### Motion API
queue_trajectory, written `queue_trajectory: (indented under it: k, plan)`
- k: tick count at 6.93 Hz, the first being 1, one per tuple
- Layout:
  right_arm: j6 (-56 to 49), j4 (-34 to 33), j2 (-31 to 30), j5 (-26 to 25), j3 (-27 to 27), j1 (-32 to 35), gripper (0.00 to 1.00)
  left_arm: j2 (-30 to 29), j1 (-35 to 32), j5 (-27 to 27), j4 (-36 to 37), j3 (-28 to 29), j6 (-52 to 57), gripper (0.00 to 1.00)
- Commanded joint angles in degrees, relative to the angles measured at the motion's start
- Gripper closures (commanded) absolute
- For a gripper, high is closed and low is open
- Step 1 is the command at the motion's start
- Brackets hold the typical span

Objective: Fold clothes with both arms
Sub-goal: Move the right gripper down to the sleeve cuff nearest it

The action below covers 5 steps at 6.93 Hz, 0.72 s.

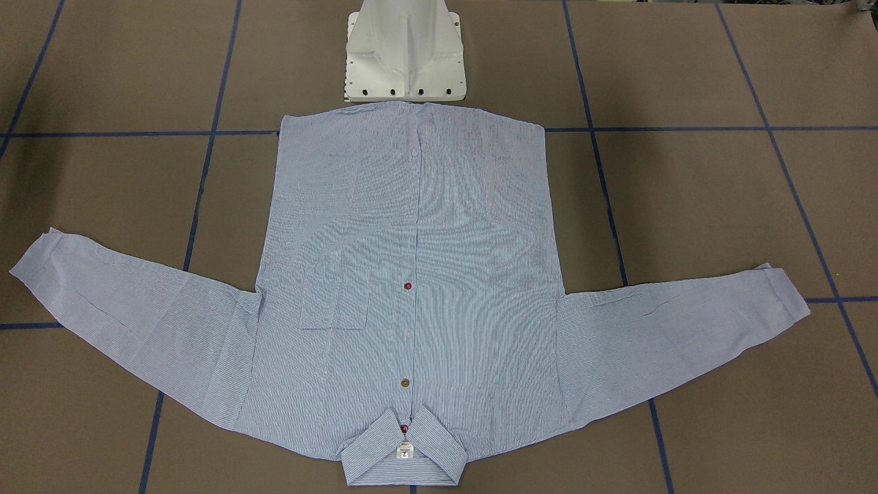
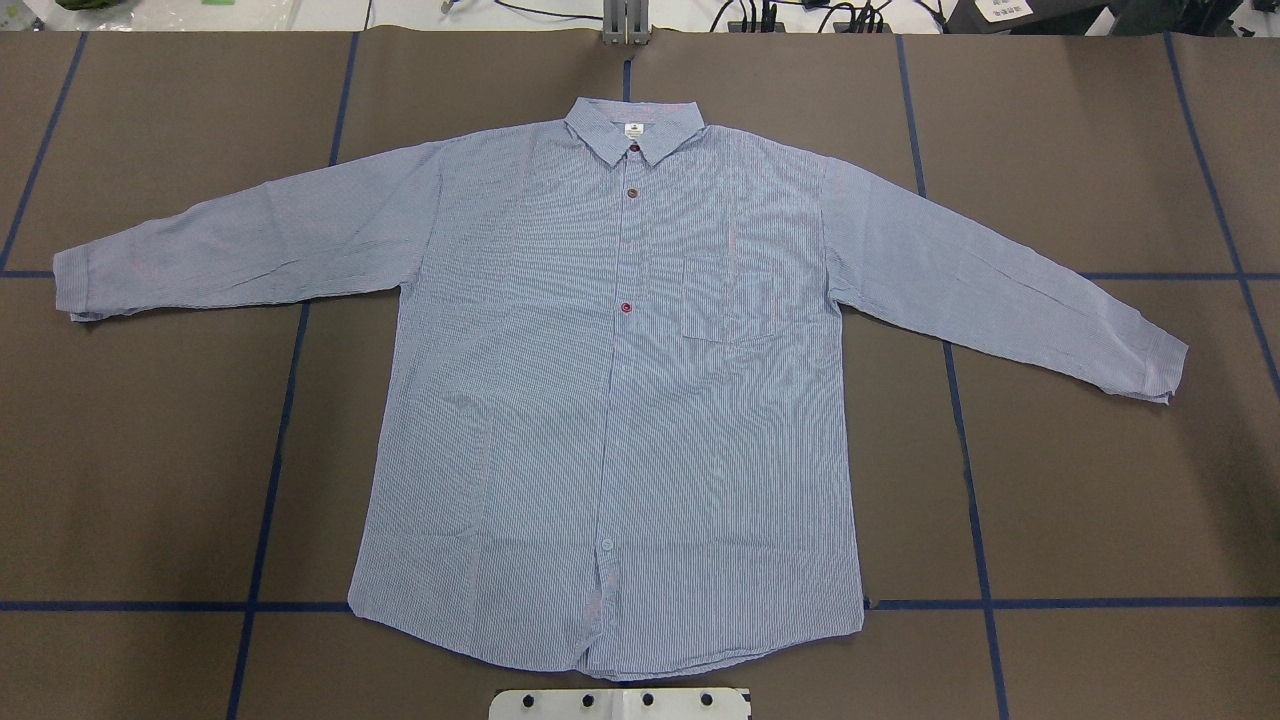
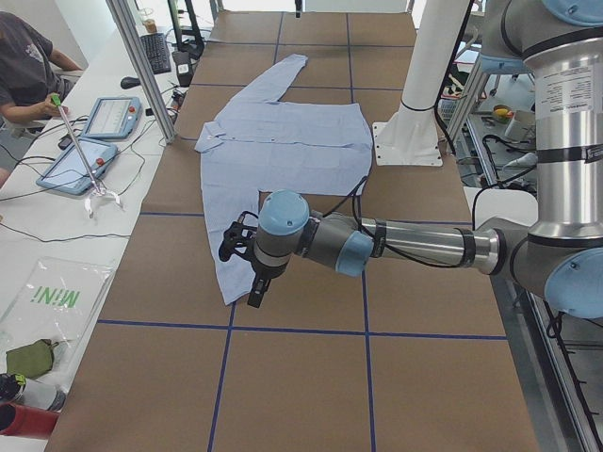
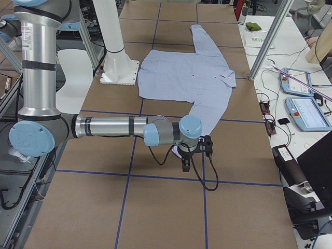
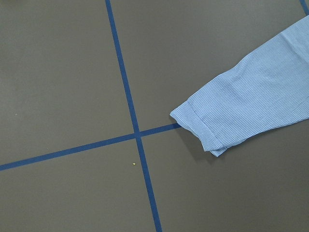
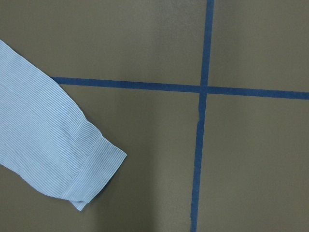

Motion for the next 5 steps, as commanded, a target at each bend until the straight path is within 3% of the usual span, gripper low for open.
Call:
queue_trajectory:
  k: [1,5]
  plan:
    - [0.00,0.09,0.00,0.00,0.30,0.00,0.00,-0.05,0.18,0.05,0.14,0.05,-0.07,0.00]
    - [3.31,2.96,0.09,0.00,1.63,-5.52,0.00,0.56,0.27,-0.56,-0.30,-0.39,0.01,0.00]
